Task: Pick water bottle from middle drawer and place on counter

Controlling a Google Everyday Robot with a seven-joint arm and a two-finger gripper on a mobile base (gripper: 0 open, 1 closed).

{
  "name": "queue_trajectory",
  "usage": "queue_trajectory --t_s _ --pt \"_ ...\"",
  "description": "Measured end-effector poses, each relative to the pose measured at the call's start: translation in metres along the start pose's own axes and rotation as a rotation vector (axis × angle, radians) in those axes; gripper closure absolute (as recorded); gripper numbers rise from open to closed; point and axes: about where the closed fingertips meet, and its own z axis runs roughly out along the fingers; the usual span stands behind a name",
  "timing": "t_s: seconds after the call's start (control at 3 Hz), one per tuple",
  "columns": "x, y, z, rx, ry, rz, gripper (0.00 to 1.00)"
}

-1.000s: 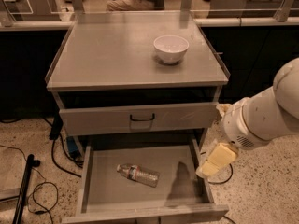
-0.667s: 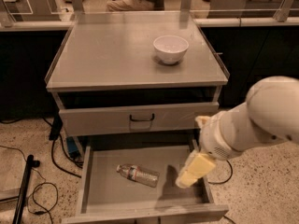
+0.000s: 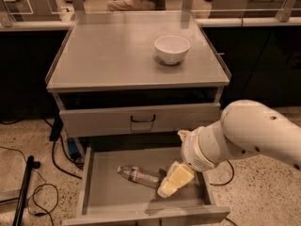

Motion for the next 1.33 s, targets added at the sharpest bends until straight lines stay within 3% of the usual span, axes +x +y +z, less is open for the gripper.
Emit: queue_trajectory --t_s 0.67,1.0,1.33 --pt "0.020 -0.005 0.062 0.003 -0.014 0.046 0.00" --pt "0.049 -0.035 0.119 -0.002 0.035 0.019 0.00" --pt "0.051 -0.036 0.127 -0.011 0.043 0.018 0.00"
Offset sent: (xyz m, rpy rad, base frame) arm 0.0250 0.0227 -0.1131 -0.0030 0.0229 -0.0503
